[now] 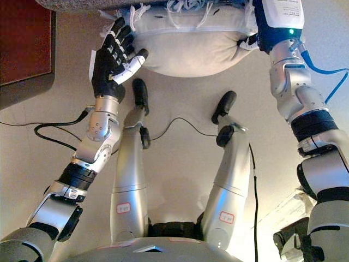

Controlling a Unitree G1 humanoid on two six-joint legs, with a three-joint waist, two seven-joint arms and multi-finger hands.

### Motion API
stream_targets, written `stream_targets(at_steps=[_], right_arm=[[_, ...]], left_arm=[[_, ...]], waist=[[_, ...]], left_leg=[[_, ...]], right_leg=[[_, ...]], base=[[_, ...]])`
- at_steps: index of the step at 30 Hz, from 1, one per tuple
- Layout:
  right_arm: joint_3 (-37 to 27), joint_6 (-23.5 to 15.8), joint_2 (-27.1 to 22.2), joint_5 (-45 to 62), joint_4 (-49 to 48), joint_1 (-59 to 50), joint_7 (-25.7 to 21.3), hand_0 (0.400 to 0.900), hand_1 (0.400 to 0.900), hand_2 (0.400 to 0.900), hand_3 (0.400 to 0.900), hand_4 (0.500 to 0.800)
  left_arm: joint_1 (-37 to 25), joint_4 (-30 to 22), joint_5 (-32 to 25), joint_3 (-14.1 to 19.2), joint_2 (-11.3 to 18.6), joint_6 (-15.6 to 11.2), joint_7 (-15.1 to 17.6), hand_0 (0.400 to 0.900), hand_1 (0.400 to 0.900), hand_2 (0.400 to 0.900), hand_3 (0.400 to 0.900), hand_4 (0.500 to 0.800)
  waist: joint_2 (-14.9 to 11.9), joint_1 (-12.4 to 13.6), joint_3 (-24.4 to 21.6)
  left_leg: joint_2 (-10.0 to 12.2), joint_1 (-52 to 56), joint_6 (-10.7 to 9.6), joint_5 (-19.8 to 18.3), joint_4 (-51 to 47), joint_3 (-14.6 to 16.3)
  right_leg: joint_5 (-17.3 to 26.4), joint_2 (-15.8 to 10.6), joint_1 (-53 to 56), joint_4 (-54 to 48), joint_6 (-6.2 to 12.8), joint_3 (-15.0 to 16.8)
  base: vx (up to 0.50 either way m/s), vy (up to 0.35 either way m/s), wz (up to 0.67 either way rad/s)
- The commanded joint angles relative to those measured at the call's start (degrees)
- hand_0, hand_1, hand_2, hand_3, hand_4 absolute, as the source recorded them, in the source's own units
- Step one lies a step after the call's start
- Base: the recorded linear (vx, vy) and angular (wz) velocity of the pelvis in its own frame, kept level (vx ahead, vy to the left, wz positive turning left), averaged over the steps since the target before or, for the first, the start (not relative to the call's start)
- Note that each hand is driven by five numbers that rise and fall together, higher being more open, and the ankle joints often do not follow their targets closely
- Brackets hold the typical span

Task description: Pick up the pillow and put it on the sofa.

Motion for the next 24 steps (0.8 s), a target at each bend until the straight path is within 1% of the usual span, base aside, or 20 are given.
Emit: stream_targets(at_steps=[1,2,4,10,11,12,13,20,21,24], right_arm=[[-0.12,-2.29,-2.45,3.52,-4.69,-8.67,-1.11,0.900,0.900,0.900,0.900,0.800],[-0.08,-2.30,-2.47,3.57,-4.68,-8.74,-1.06,0.900,0.900,0.900,0.900,0.800],[1.02,-2.13,-2.97,4.66,-5.28,-10.16,1.01,0.900,0.900,0.900,0.900,0.800],[1.67,-2.23,-2.24,6.90,-5.15,-12.93,2.39,0.900,0.900,0.900,0.900,0.800],[1.96,-2.21,-2.16,7.35,-5.05,-13.55,2.63,0.557,0.557,0.557,0.557,0.594],[2.09,-2.22,-2.12,7.38,-5.00,-13.60,2.65,0.400,0.400,0.400,0.400,0.500],[2.33,-2.28,-2.24,8.63,-5.61,-14.47,3.66,0.400,0.400,0.400,0.400,0.500],[0.31,-2.94,-1.75,9.73,-7.18,-13.61,2.93,0.400,0.400,0.400,0.400,0.500],[-0.59,-3.05,-1.77,9.51,-8.15,-13.06,2.68,0.400,0.400,0.400,0.400,0.500],[-1.88,-3.04,-1.76,8.93,-8.88,-11.78,2.15,0.400,0.400,0.400,0.400,0.500]], left_arm=[[3.50,-2.65,-1.43,1.24,0.35,-0.51,0.11,0.900,0.900,0.900,0.900,0.800],[3.50,-2.66,-1.43,1.27,0.35,-0.50,0.10,0.900,0.900,0.900,0.900,0.800],[3.71,-2.52,-1.48,1.39,0.51,0.03,-0.31,0.900,0.900,0.900,0.900,0.800],[3.10,-2.20,-1.39,1.57,0.33,0.63,-0.48,0.900,0.900,0.900,0.900,0.800],[2.81,-2.33,-1.38,1.57,0.40,0.63,-0.54,0.900,0.900,0.900,0.900,0.800],[2.86,-2.29,-1.40,1.62,0.35,0.64,-0.54,0.900,0.900,0.900,0.900,0.800],[2.74,-2.48,-1.58,1.59,0.47,0.72,-0.66,0.900,0.900,0.900,0.900,0.800],[2.53,-1.96,-1.30,1.85,-0.34,0.63,-0.60,0.900,0.900,0.900,0.900,0.800],[2.44,-1.31,-1.38,2.03,-0.72,0.57,-0.47,0.900,0.900,0.900,0.900,0.800],[2.40,-0.83,-1.50,2.42,-1.30,0.28,-0.02,0.900,0.900,0.900,0.900,0.800]], waist=[[-1.14,1.13,-2.44],[-1.13,1.11,-2.43],[-1.67,1.08,-2.44],[-2.02,1.01,-2.68],[-2.09,0.95,-2.43],[-2.02,0.97,-2.71],[-2.15,0.90,-2.83],[-1.96,0.80,-2.60],[-1.92,0.71,-2.34],[-1.91,0.71,-2.31]], left_leg=[[-0.14,1.56,0.50,-8.89,3.29,0.67],[-0.14,1.58,0.49,-8.85,3.23,0.67],[-0.18,1.62,0.40,-8.69,2.88,0.53],[0.05,1.18,0.21,-8.49,2.72,0.25],[-0.32,0.47,0.44,-6.41,2.13,0.14],[0.02,1.18,0.21,-8.32,2.52,0.12],[0.08,1.13,0.16,-7.85,1.90,0.16],[0.08,2.47,0.24,-6.84,-0.51,0.50],[-0.13,2.31,0.53,-4.72,-1.58,0.69],[-0.27,2.97,0.58,-4.51,-1.95,0.87]], right_leg=[[1.76,1.00,-1.09,-0.14,5.85,1.72],[1.78,1.02,-1.06,-0.19,5.84,1.70],[1.81,1.36,-1.10,-0.51,5.83,1.60],[1.54,1.74,-1.30,-0.53,5.78,1.59],[3.50,1.62,-1.83,-1.49,5.12,1.42],[1.61,1.81,-1.33,-0.61,5.77,1.57],[1.95,1.83,-1.20,-1.33,5.86,1.41],[2.60,1.99,-0.06,-2.85,6.28,1.34],[4.60,1.80,-0.21,-4.02,5.73,1.16],[4.79,1.96,0.43,-4.50,5.76,1.22]], base=[[0.00,0.000,0.00],[0.00,0.000,0.00],[0.01,-0.002,-0.02],[0.00,0.005,-0.02],[0.00,0.000,0.00],[0.00,0.000,0.00],[0.12,-0.027,-0.03],[-0.01,0.006,0.00],[-0.09,0.035,0.00],[-0.03,0.012,0.00]])
